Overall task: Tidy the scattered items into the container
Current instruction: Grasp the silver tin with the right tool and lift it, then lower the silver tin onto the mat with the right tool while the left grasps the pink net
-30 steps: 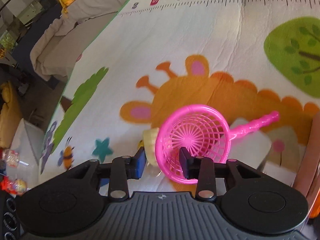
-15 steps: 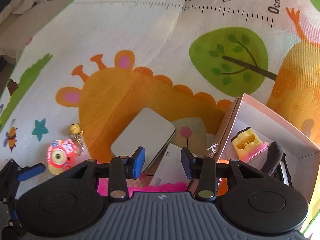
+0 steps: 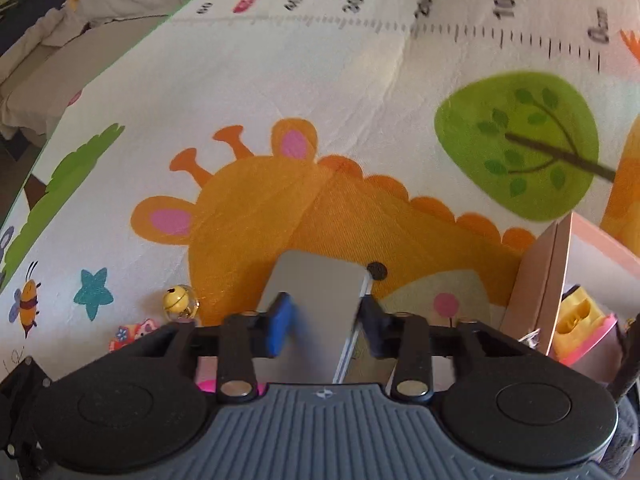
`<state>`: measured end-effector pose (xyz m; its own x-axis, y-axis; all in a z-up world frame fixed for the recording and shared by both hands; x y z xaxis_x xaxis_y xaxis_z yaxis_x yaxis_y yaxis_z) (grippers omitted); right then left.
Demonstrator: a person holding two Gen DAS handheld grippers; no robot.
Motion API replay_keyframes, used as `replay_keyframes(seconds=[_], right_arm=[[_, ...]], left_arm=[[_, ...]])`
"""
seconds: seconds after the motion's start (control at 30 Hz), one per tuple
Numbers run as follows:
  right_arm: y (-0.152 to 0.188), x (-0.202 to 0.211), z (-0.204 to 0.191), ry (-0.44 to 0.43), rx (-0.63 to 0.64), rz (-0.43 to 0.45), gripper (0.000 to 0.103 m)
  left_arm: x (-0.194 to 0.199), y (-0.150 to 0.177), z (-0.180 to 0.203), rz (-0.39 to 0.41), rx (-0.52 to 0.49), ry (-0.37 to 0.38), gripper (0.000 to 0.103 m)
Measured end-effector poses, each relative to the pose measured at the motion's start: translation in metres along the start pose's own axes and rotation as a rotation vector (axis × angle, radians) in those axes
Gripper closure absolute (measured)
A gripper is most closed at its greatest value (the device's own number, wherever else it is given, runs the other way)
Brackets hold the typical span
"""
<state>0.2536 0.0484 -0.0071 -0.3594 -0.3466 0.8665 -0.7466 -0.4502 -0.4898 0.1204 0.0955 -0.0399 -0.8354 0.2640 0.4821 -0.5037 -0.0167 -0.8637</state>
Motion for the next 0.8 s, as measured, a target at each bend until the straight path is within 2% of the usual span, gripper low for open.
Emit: replay_keyframes(seconds=[0.07, 0.13, 0.2, 0.23, 0.27, 0.3, 0.33, 0.4, 0.53, 0.6, 0.7, 0.8], right_arm=[[0.005, 0.02, -0.003, -0.053, -0.004, 0.016, 0.103], [0.012, 0.039, -0.006, -0.045, 0.043, 0.049, 0.102], [0.018, 0.049, -0.005, -0.033, 0.052, 0.067, 0.098], [0.019, 0.049, -0.004, -0.038, 0.04, 0.068, 0.081], [0.018, 0.047, -0.004, -0.051, 0.016, 0.074, 0.05], [0.017, 0.043, -0.006, -0.065, -0.002, 0.08, 0.035], [0.018, 0.037, -0.01, -0.077, -0.007, 0.08, 0.029], [0.021, 0.019, -0.023, -0.083, 0.0, 0.062, 0.03], [0.024, -0.023, -0.04, 0.008, 0.023, 0.026, 0.03], [0.027, -0.032, -0.043, 0.012, 0.022, 0.022, 0.037], [0.029, -0.017, -0.045, -0.024, 0.041, 0.061, 0.039], [0.028, 0.024, -0.035, -0.059, 0.019, 0.148, 0.039]], left_arm=[[-0.001, 0.0, -0.001, -0.001, 0.002, -0.002, 0.0], [-0.001, 0.0, -0.001, -0.001, 0.003, -0.002, 0.0], [-0.001, 0.0, 0.0, -0.002, -0.003, -0.005, 0.0], [-0.001, 0.0, 0.002, -0.004, -0.009, -0.005, 0.0], [-0.002, 0.001, 0.002, -0.006, -0.014, -0.008, 0.0], [-0.002, 0.001, 0.002, -0.01, -0.017, -0.016, 0.0], [-0.003, 0.001, 0.002, -0.014, -0.019, -0.03, 0.0], [-0.002, 0.001, 0.001, -0.011, -0.021, -0.062, 0.0], [0.007, 0.002, 0.005, -0.002, -0.058, -0.124, 0.0], [0.009, 0.005, 0.01, -0.01, -0.082, -0.13, 0.0], [0.011, 0.005, 0.013, -0.005, -0.104, -0.139, 0.0], [0.011, 0.005, 0.015, -0.005, -0.117, -0.143, 0.0]])
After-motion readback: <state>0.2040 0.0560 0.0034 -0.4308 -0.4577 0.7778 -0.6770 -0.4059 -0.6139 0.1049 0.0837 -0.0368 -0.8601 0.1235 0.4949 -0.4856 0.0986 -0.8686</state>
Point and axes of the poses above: each gripper's, at about its wrist camera, not at the fingertips, and x roughly against the way its jaws point, z to its right, y to its underside, the point moved 9 cm from there along -x, roughly the way its jaws point, and after that the axes turned 6 degrees about -x, right-handed, at the moved point
